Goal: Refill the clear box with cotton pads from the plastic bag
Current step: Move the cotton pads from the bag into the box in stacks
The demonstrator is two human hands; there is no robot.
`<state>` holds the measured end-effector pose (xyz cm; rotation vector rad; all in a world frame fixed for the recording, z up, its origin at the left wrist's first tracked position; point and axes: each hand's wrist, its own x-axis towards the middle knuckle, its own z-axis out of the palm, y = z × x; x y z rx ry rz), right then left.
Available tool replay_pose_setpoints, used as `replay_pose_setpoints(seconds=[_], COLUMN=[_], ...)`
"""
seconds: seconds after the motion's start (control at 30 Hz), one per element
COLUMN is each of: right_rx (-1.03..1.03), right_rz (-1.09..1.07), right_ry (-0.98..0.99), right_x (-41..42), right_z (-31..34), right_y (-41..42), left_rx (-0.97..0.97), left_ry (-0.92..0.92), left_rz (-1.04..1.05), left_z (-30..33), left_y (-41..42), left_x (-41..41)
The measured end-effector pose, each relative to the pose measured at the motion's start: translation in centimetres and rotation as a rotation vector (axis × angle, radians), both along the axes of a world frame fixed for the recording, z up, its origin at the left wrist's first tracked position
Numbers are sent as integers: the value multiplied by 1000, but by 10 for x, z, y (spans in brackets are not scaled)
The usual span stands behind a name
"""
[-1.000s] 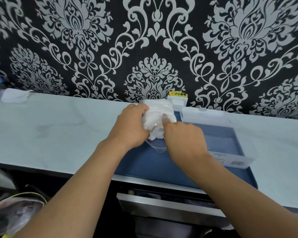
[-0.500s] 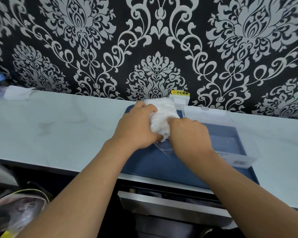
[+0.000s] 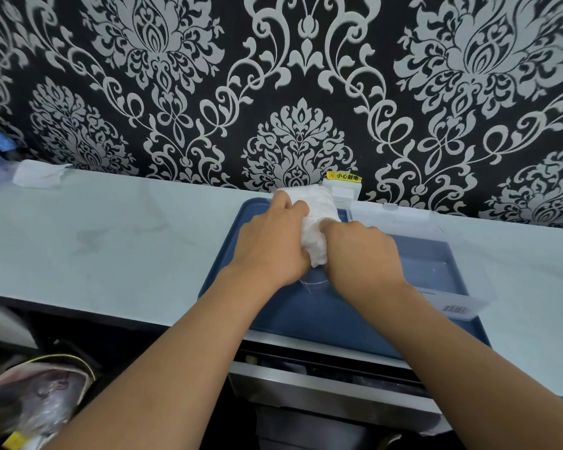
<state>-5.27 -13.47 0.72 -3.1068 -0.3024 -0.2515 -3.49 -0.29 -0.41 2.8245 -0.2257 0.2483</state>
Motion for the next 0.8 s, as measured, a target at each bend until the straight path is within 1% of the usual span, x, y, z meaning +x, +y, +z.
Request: replay_pose_setpoints(seconds=[0.17, 0.27, 0.4, 0.57, 0.67, 0.73, 0.8], right_rx=[-50, -55, -70, 30, 109, 198, 359], right_rz=[14, 3, 43, 133, 184, 223, 269], right_ry=[38, 32, 14, 57, 15, -18, -24], right_x=[-1, 2, 4, -3, -9, -11, -13], right_z=[0, 3, -1, -1, -2, -2, 1], right_y=[2, 1, -1, 0, -3, -7, -11], left_rx=[-7, -21, -45, -97, -120, -123, -113], left_ry=[-10, 11, 28, 23, 36, 34, 16], left_rz=[30, 20, 13, 9, 17, 26, 37], left_z=[-2, -1, -1, -2, -2, -3, -3], left_y=[3, 4, 6, 11, 15, 16, 17], left_x=[2, 2, 5, 8, 10, 11, 12])
